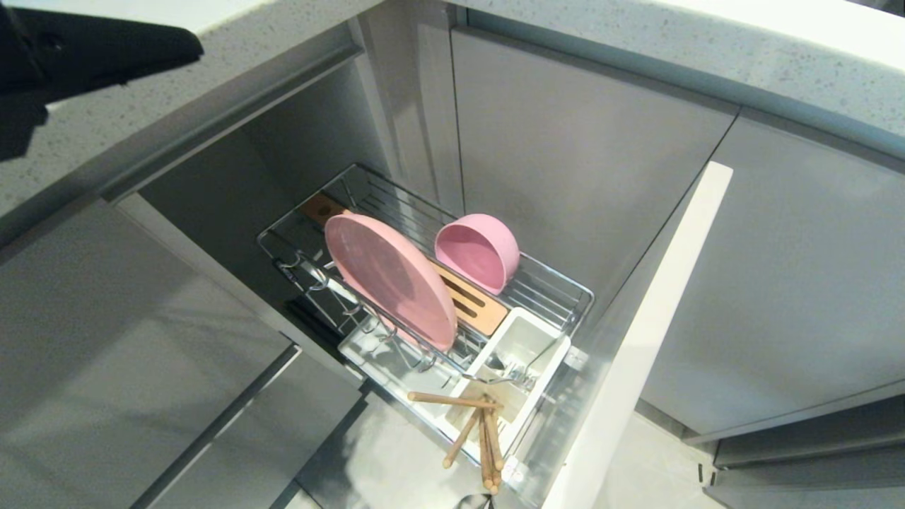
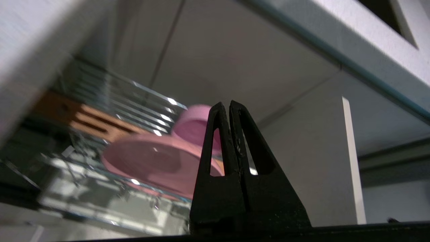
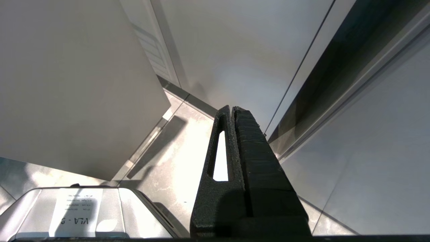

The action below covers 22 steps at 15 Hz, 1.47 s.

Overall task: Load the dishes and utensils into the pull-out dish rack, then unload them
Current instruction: Take the plate out of the cupboard

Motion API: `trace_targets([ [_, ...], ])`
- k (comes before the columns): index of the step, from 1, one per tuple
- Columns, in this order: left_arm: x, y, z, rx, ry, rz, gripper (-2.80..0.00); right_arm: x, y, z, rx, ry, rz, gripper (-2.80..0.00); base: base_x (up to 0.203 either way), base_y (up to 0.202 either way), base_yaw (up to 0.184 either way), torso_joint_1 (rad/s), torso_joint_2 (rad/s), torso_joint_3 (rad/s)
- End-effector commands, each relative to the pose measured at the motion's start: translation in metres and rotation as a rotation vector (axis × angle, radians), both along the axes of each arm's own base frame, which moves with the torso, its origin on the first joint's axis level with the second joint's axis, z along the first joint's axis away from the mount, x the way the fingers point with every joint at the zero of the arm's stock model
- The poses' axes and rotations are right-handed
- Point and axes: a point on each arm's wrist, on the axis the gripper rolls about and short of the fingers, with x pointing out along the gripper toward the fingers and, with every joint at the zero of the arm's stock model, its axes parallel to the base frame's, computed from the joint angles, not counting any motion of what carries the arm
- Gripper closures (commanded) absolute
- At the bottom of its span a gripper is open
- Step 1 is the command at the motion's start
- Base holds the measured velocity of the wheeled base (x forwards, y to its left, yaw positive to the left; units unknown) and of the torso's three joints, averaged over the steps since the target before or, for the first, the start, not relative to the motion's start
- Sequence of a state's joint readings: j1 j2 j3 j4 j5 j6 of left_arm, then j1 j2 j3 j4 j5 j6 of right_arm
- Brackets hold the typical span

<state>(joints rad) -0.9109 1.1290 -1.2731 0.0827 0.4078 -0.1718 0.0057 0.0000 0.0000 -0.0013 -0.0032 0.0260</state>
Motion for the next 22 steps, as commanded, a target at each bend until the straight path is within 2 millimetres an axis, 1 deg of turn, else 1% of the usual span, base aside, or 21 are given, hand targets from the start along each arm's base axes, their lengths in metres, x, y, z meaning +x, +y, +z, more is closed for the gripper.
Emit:
trace_targets([
  [1, 0.005, -0.017, -0.011, 0.018, 0.054, -0.036, 0.00, 0.000, 0.000, 0.000, 0.000, 0.001, 0.001, 0.00, 0.000, 0.000, 0.000, 0.000, 0.00, 0.000],
  [3, 0.000, -0.031, -0.015, 0.011, 0.086, -0.073, 0.00, 0.000, 0.000, 0.000, 0.000, 0.001, 0.001, 0.00, 0.000, 0.000, 0.000, 0.000, 0.00, 0.000],
  [5, -0.004, -0.058, -0.029, 0.024, 0.144, -0.055, 0.00, 0.000, 0.000, 0.000, 0.000, 0.001, 0.001, 0.00, 0.000, 0.000, 0.000, 0.000, 0.00, 0.000],
  [7, 0.002, -0.081, -0.042, 0.005, 0.212, -0.024, 0.00, 0.000, 0.000, 0.000, 0.000, 0.001, 0.001, 0.00, 0.000, 0.000, 0.000, 0.000, 0.00, 0.000],
  [9, 0.010, -0.098, -0.051, -0.022, 0.269, 0.013, 0.00, 0.000, 0.000, 0.000, 0.000, 0.000, 0.001, 0.00, 0.000, 0.000, 0.000, 0.000, 0.00, 0.000],
  [11, 0.016, -0.111, -0.060, 0.000, 0.313, 0.043, 0.00, 0.000, 0.000, 0.000, 0.000, 0.001, 0.001, 0.00, 0.000, 0.000, 0.000, 0.000, 0.00, 0.000],
  [13, 0.020, -0.117, -0.072, 0.032, 0.372, 0.092, 0.00, 0.000, 0.000, 0.000, 0.000, 0.001, 0.001, 0.00, 0.000, 0.000, 0.000, 0.000, 0.00, 0.000],
  [15, 0.021, -0.115, -0.074, 0.049, 0.395, 0.135, 0.00, 0.000, 0.000, 0.000, 0.000, 0.001, 0.001, 0.00, 0.000, 0.000, 0.000, 0.000, 0.00, 0.000],
  [16, 0.021, -0.114, -0.075, 0.062, 0.405, 0.149, -2.80, 0.000, 0.000, 0.000, 0.000, 0.001, 0.001, 0.00, 0.000, 0.000, 0.000, 0.000, 0.00, 0.000],
  [20, 0.022, -0.110, -0.066, -0.005, 0.411, 0.165, -2.80, 0.000, 0.000, 0.000, 0.000, 0.001, 0.001, 0.00, 0.000, 0.000, 0.000, 0.000, 0.00, 0.000],
  [22, 0.034, -0.107, -0.068, -0.009, 0.414, 0.214, -2.80, 0.000, 0.000, 0.000, 0.000, 0.001, 0.001, 0.00, 0.000, 0.000, 0.000, 0.000, 0.00, 0.000],
])
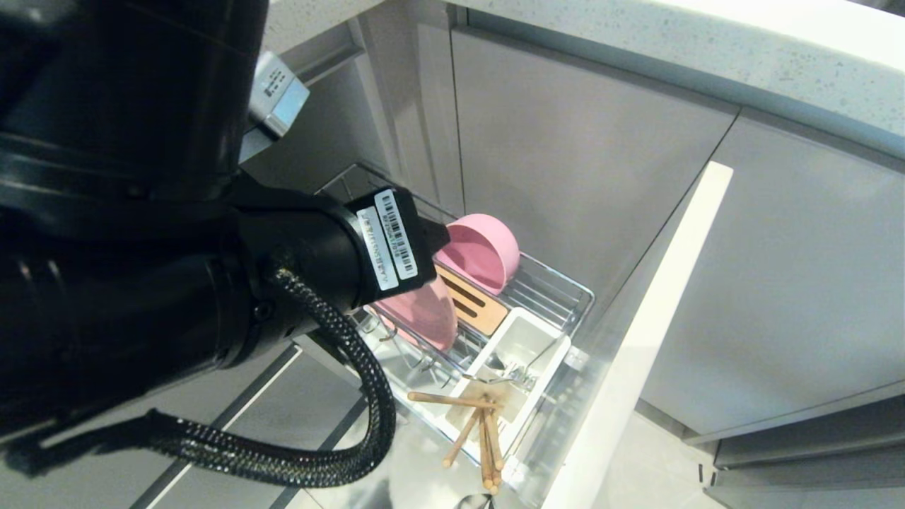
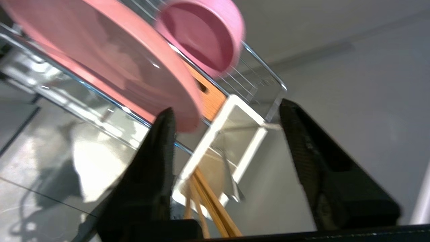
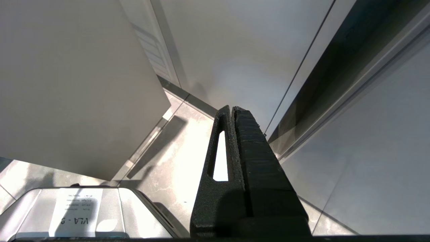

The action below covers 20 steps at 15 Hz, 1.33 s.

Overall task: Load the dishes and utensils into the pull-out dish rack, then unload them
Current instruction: Take the plate out of the cupboard

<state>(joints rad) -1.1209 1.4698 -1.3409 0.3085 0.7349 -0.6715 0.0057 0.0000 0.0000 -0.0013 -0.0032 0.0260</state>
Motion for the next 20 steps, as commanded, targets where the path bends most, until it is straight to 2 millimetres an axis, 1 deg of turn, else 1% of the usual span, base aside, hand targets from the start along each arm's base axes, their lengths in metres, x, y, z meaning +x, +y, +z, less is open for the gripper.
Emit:
trace_targets([
  [1, 0.012, 0.003, -0.003, 0.008, 0.005, 0.055, -2.80, 0.000, 0.000, 0.000, 0.000, 0.001, 0.001, 0.00, 0.000, 0.000, 0.000, 0.000, 0.00, 0.000],
  [2, 0.019, 0.003, -0.004, 0.014, 0.008, 0.078, -2.80, 0.000, 0.000, 0.000, 0.000, 0.001, 0.001, 0.00, 0.000, 0.000, 0.000, 0.000, 0.00, 0.000],
  [4, 0.040, 0.004, -0.011, 0.035, 0.022, 0.149, -2.80, 0.000, 0.000, 0.000, 0.000, 0.001, 0.001, 0.00, 0.000, 0.000, 0.000, 0.000, 0.00, 0.000],
  [7, 0.059, -0.001, -0.024, 0.071, 0.049, 0.196, -2.80, 0.000, 0.000, 0.000, 0.000, 0.001, 0.001, 0.00, 0.000, 0.000, 0.000, 0.000, 0.00, 0.000],
  [13, 0.077, -0.013, -0.034, 0.043, 0.070, 0.233, -2.80, 0.000, 0.000, 0.000, 0.000, 0.001, 0.001, 0.00, 0.000, 0.000, 0.000, 0.000, 0.00, 0.000],
  [18, 0.082, -0.015, -0.040, 0.046, 0.077, 0.243, -2.80, 0.000, 0.000, 0.000, 0.000, 0.001, 0.001, 0.00, 0.000, 0.000, 0.000, 0.000, 0.00, 0.000],
  [19, 0.082, -0.015, -0.040, 0.045, 0.078, 0.244, 0.00, 0.000, 0.000, 0.000, 0.000, 0.001, 0.001, 0.00, 0.000, 0.000, 0.000, 0.000, 0.00, 0.000],
  [20, 0.082, -0.016, -0.040, 0.046, 0.078, 0.244, 0.00, 0.000, 0.000, 0.000, 0.000, 0.001, 0.001, 0.00, 0.000, 0.000, 0.000, 0.000, 0.00, 0.000],
])
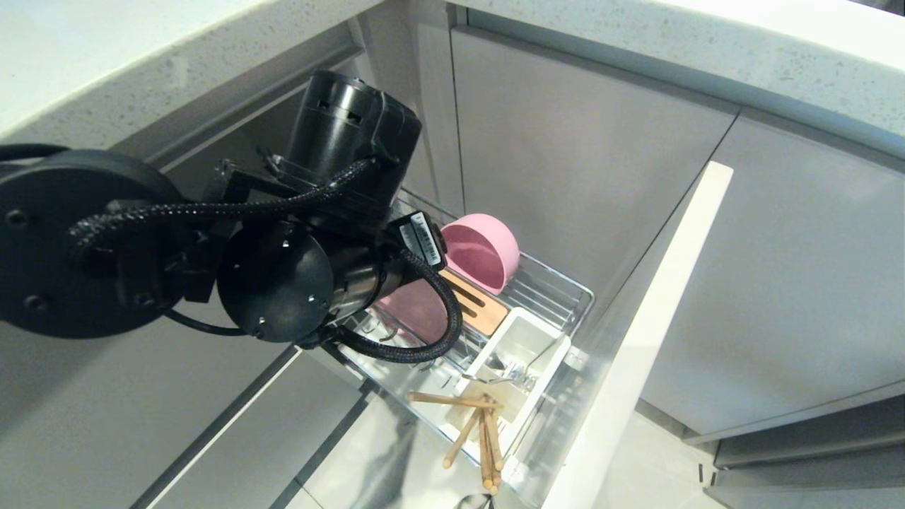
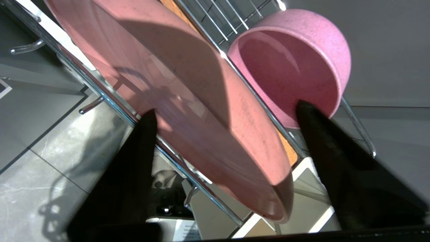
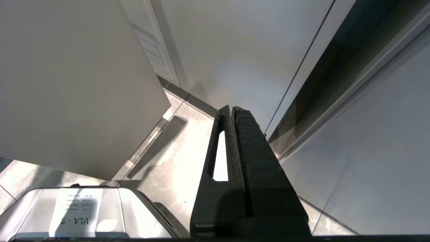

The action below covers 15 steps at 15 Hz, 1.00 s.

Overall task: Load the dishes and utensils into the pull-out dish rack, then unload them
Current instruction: Take the plate out of the cupboard

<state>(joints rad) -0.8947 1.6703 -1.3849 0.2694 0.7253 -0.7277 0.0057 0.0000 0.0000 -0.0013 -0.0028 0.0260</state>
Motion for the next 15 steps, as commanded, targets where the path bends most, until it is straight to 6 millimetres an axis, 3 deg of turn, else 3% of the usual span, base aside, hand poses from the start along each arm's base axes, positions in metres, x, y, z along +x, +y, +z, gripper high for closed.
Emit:
trace_targets([
  [1, 0.000, 0.000, 0.000, 0.000, 0.000, 0.005, 0.00, 0.000, 0.000, 0.000, 0.000, 0.001, 0.000, 0.00, 0.000, 0.000, 0.000, 0.000, 0.00, 0.000],
  [11, -0.003, -0.001, 0.004, -0.036, -0.008, 0.008, 0.00, 0.000, 0.000, 0.000, 0.000, 0.001, 0.000, 0.00, 0.000, 0.000, 0.000, 0.000, 0.00, 0.000],
  [15, -0.019, -0.006, 0.028, -0.140, -0.055, -0.032, 0.00, 0.000, 0.000, 0.000, 0.000, 0.001, 0.000, 0.00, 0.000, 0.000, 0.000, 0.000, 0.00, 0.000],
])
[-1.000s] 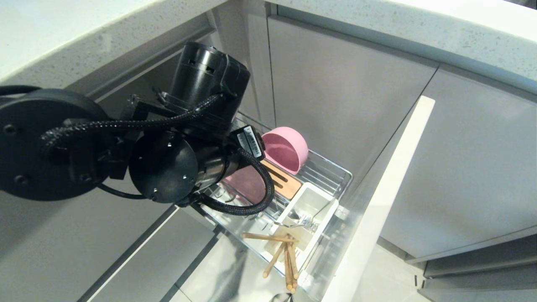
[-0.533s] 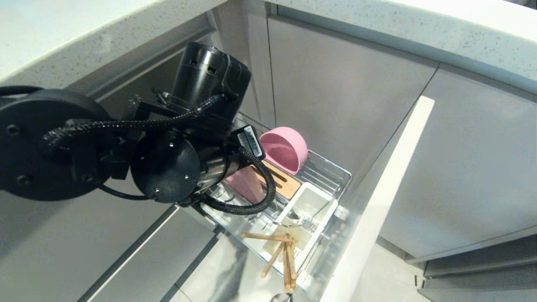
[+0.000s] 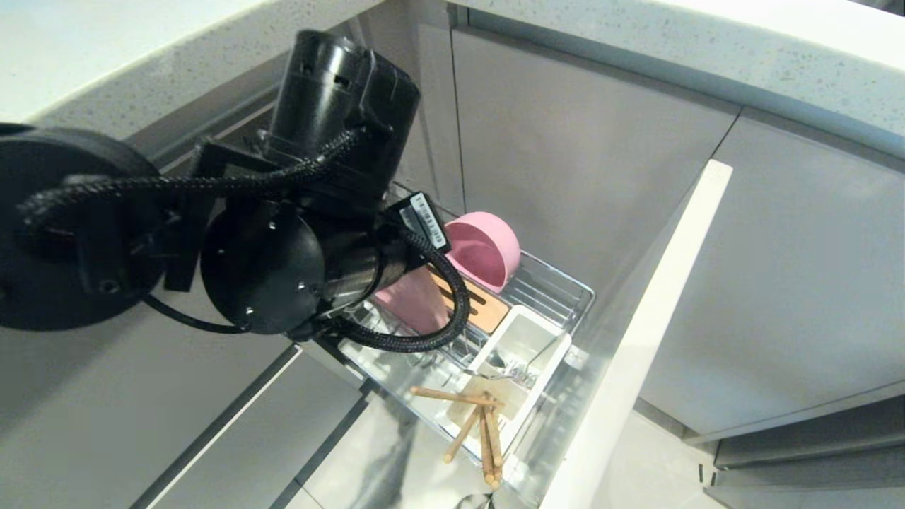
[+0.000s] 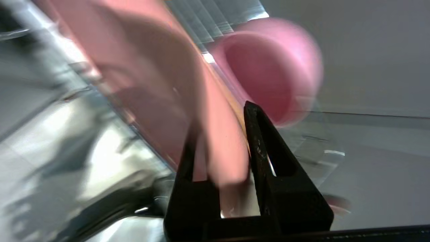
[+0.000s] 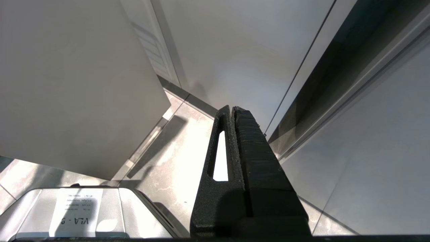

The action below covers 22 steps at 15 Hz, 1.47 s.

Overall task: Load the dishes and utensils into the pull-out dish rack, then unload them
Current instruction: Take the plate out of the cupboard

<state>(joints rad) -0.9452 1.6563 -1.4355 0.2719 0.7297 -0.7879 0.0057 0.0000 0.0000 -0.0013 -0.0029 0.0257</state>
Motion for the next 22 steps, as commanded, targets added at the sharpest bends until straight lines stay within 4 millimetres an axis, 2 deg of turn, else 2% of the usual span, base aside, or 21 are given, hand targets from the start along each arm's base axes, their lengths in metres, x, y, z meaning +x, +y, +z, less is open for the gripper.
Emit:
trace_targets([
  [1, -0.012, -0.001, 0.017, -0.056, -0.035, -0.027, 0.00, 0.000, 0.000, 0.000, 0.000, 0.001, 0.001, 0.00, 0.000, 0.000, 0.000, 0.000, 0.00, 0.000],
  [3, -0.032, -0.010, 0.023, -0.074, -0.047, -0.092, 0.00, 0.000, 0.000, 0.000, 0.000, 0.001, 0.000, 0.00, 0.000, 0.000, 0.000, 0.000, 0.00, 0.000],
  [7, -0.056, -0.021, 0.033, -0.090, -0.071, -0.168, 0.00, 0.000, 0.000, 0.000, 0.000, 0.001, 0.001, 0.00, 0.000, 0.000, 0.000, 0.000, 0.00, 0.000],
  [11, -0.076, -0.018, 0.059, -0.123, -0.133, -0.233, 0.00, 0.000, 0.000, 0.000, 0.000, 0.001, 0.000, 0.00, 0.000, 0.000, 0.000, 0.000, 0.00, 0.000],
  [16, -0.115, -0.009, 0.104, -0.095, -0.270, -0.365, 0.00, 0.000, 0.000, 0.000, 0.000, 0.001, 0.000, 0.00, 0.000, 0.000, 0.000, 0.000, 0.00, 0.000],
  [19, -0.123, -0.004, 0.128, 0.034, -0.389, -0.412, 0.00, 0.000, 0.000, 0.000, 0.000, 0.001, 0.000, 0.00, 0.000, 0.000, 0.000, 0.000, 0.00, 0.000],
  [22, -0.118, 0.000, 0.147, 0.158, -0.494, -0.394, 0.00, 0.000, 0.000, 0.000, 0.000, 0.001, 0.000, 0.00, 0.000, 0.000, 0.000, 0.000, 0.00, 0.000],
])
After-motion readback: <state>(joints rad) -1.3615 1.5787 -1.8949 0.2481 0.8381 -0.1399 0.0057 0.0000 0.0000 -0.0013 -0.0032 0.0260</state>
